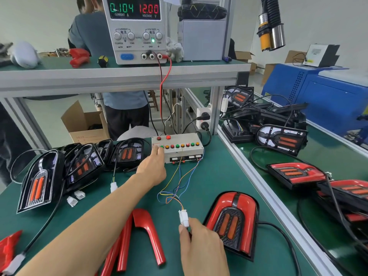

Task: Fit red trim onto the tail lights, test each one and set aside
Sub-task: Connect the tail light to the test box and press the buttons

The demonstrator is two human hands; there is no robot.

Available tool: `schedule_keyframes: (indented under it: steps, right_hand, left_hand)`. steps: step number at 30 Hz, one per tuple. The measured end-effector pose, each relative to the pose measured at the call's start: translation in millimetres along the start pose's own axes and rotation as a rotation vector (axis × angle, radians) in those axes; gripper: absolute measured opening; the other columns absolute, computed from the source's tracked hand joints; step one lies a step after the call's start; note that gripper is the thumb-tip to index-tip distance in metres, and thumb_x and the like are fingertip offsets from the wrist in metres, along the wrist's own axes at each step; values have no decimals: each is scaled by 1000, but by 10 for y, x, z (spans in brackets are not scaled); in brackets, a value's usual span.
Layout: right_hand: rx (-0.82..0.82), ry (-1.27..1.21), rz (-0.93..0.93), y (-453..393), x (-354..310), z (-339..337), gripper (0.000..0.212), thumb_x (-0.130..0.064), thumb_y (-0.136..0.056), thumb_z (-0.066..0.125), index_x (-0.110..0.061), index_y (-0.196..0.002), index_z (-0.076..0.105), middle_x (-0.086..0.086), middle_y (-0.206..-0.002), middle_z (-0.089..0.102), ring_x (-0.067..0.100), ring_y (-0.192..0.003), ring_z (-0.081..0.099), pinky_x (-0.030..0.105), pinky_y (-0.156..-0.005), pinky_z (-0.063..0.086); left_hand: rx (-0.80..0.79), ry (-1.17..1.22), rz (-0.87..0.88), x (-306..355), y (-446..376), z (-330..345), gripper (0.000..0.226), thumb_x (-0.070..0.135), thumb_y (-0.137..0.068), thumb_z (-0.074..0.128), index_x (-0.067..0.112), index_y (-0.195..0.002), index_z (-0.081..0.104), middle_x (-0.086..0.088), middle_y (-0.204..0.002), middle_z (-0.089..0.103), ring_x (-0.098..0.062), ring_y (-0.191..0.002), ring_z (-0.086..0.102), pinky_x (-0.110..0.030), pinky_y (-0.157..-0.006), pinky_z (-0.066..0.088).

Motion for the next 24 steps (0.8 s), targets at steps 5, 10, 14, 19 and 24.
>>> schedule_keyframes:
  steps: [5, 10, 14, 19, 24]
  right_hand:
    - [5, -2, -23, -2, 13, 18, 34, -49, -107, 34, -32, -131, 53, -6, -120, 67, 18, -114, 61, 29, -90, 42]
    - [18, -9, -36, -1, 10, 42, 36, -50, -107, 33, -38, -136, 49, -9, -120, 66, 12, -114, 61, 24, -95, 42]
    - [22, -8, -21, -6, 15, 49, 36, -51, -107, 32, -44, -139, 45, -12, -125, 64, 10, -117, 59, 23, -95, 41]
    - [39, -6, -10, -24, 35, 50, 36, -52, -106, 33, -49, -140, 42, -14, -126, 63, 5, -117, 58, 18, -93, 40]
    - [44, -10, -1, -26, 49, 86, 36, -55, -104, 34, -55, -140, 40, -16, -130, 62, 3, -119, 58, 17, -93, 40]
  left_hand:
    - [-15, -21, -7, 2, -1, 3, 60, 6, -94, 52, -1, -147, 24, -16, -163, 14, -45, -113, 62, -45, -83, 49]
    - [-23, -52, 1, 3, -6, -17, 60, 6, -95, 53, 0, -147, 24, -17, -163, 15, -45, -115, 62, -42, -80, 47]
    - [3, -47, 16, -10, -25, -10, 62, 7, -95, 52, 2, -150, 24, -17, -160, 18, -41, -116, 61, -41, -83, 51]
    - [40, -25, 13, 17, -22, 7, 70, 10, -93, 55, 15, -155, 23, -19, -157, 15, -36, -124, 52, -39, -88, 52]
    - [7, -20, -14, 113, -68, 45, 80, 11, -92, 57, 23, -159, 15, -21, -154, 14, -36, -121, 50, -39, -86, 52]
Point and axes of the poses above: each hand's wrist, its own y-axis away from the middle knuckle, its own z-axis out of the palm, x = y × z, the point moved 4 cm from there along -y, towards the middle knuckle
